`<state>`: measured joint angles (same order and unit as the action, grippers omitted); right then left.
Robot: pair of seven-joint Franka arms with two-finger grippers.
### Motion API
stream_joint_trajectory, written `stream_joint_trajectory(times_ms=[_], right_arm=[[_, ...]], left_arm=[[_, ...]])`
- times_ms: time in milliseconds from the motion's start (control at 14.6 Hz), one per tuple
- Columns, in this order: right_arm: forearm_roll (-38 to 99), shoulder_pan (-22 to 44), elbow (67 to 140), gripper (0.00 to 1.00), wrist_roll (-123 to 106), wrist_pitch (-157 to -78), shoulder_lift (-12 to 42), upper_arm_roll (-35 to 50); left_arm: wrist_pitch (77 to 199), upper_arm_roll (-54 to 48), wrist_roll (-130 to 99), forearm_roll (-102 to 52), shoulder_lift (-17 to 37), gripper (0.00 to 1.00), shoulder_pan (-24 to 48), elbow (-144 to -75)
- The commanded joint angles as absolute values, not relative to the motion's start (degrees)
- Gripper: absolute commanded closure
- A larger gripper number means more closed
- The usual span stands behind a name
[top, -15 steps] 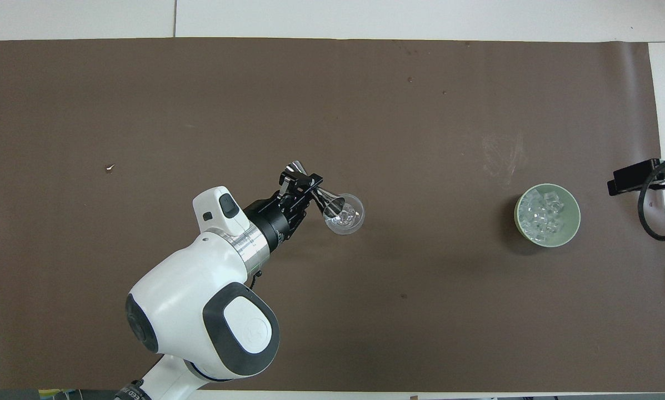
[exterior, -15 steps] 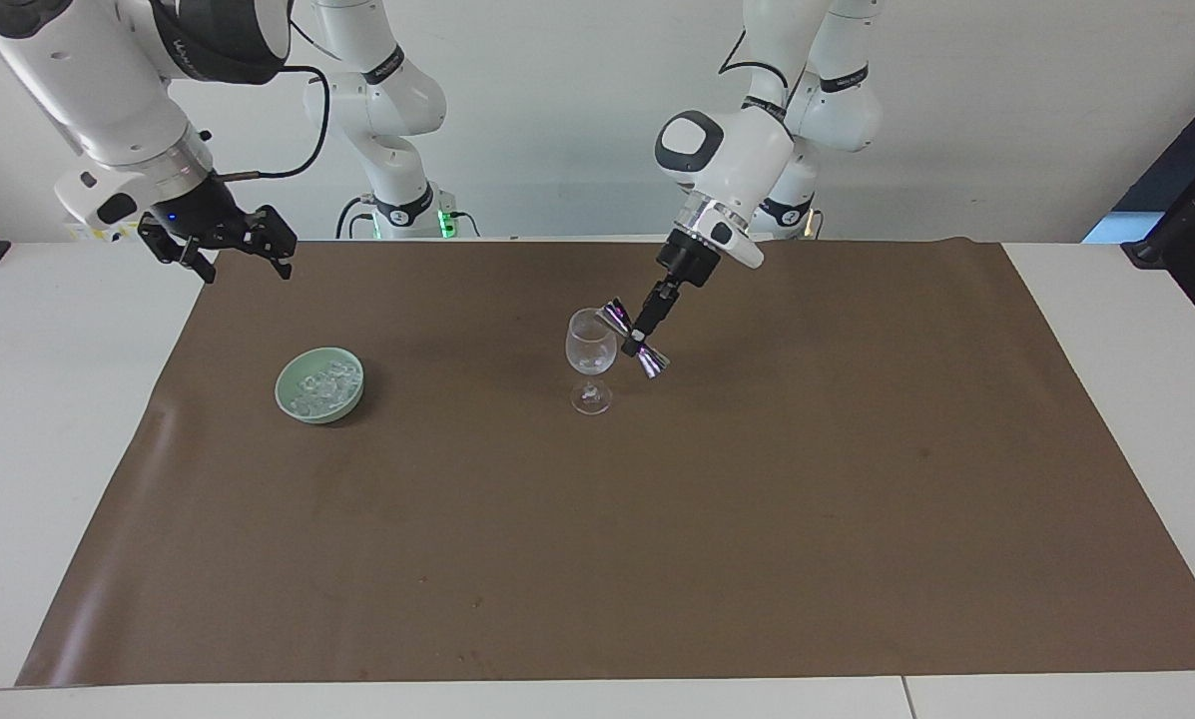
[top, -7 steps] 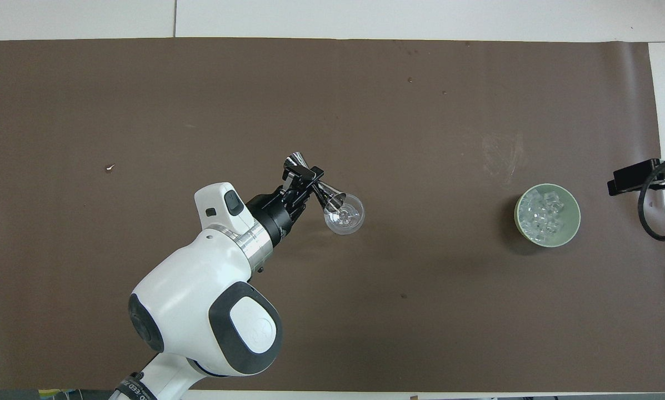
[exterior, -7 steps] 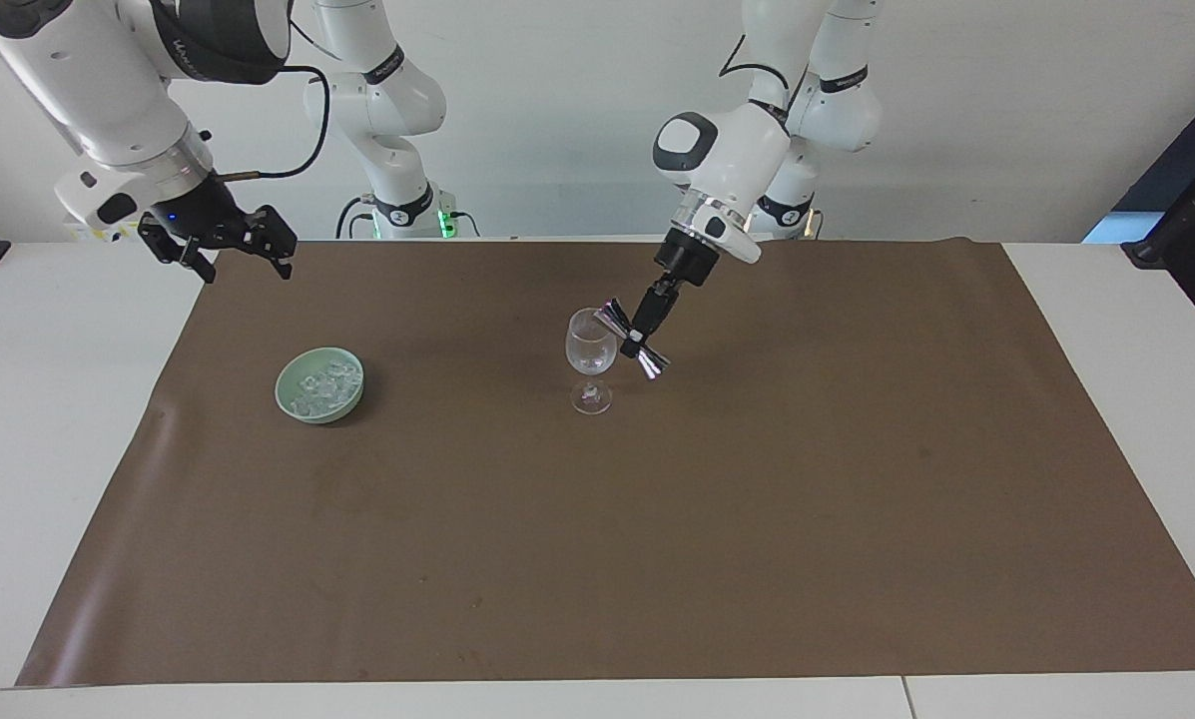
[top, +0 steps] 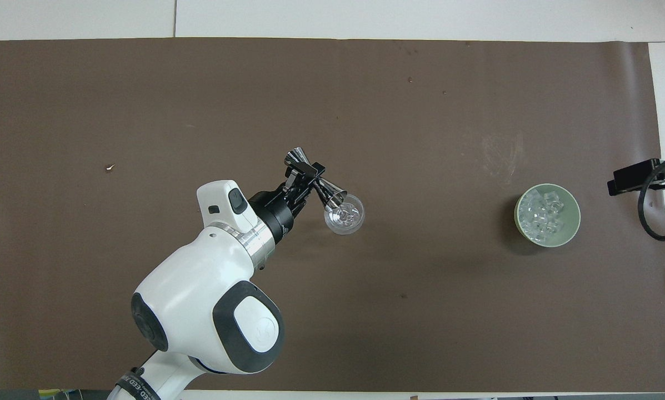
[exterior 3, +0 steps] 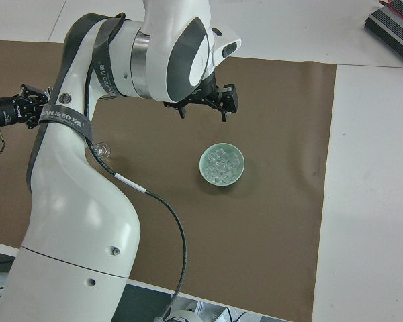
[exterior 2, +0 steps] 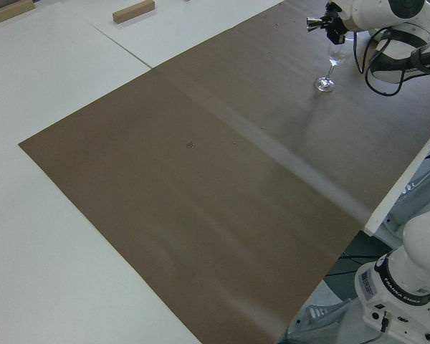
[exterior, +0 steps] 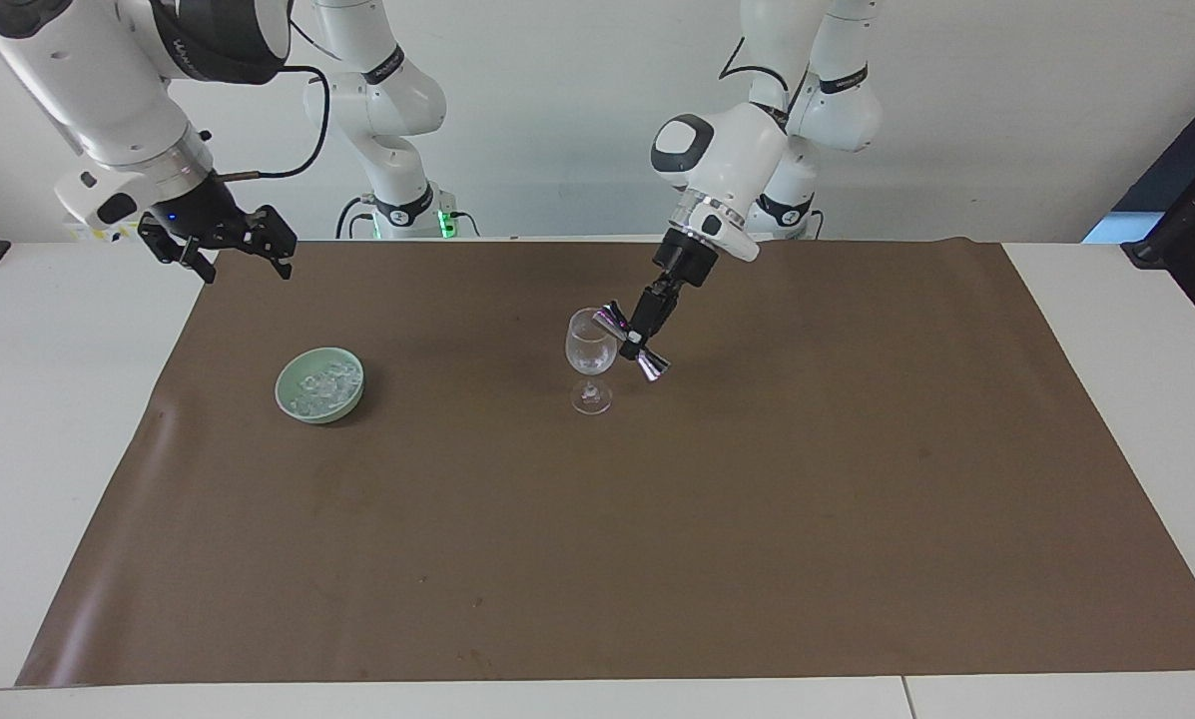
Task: Pour wine and add ice with both arms
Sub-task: 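Tilt the jigger over the clear glass with the left gripper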
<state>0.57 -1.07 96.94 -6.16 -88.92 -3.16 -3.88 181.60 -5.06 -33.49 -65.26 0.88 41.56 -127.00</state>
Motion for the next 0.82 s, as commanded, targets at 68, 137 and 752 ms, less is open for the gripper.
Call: stream_joint_trajectory(times_ms=[68, 137, 752], right_arm=[[1.49, -1.85, 98.35, 0.00, -7.21, -89.65, -4.39, -3.52], [1.49, -1.85, 98.35, 0.00, -7.21, -89.65, -4.39, -3.60], [1.49, -1.32, 98.26, 0.00, -7.38, -89.12, -4.39, -3.25]], left_arm=[[183.16, -4.48, -30.85, -64.25, 1.85, 1.00, 42.01, -126.12], [183.34, -4.40, -30.50, -64.25, 1.93, 1.00, 41.92, -126.12], [185.45, -4.48, -27.78, -64.25, 2.81, 1.00, 41.66, -124.45]])
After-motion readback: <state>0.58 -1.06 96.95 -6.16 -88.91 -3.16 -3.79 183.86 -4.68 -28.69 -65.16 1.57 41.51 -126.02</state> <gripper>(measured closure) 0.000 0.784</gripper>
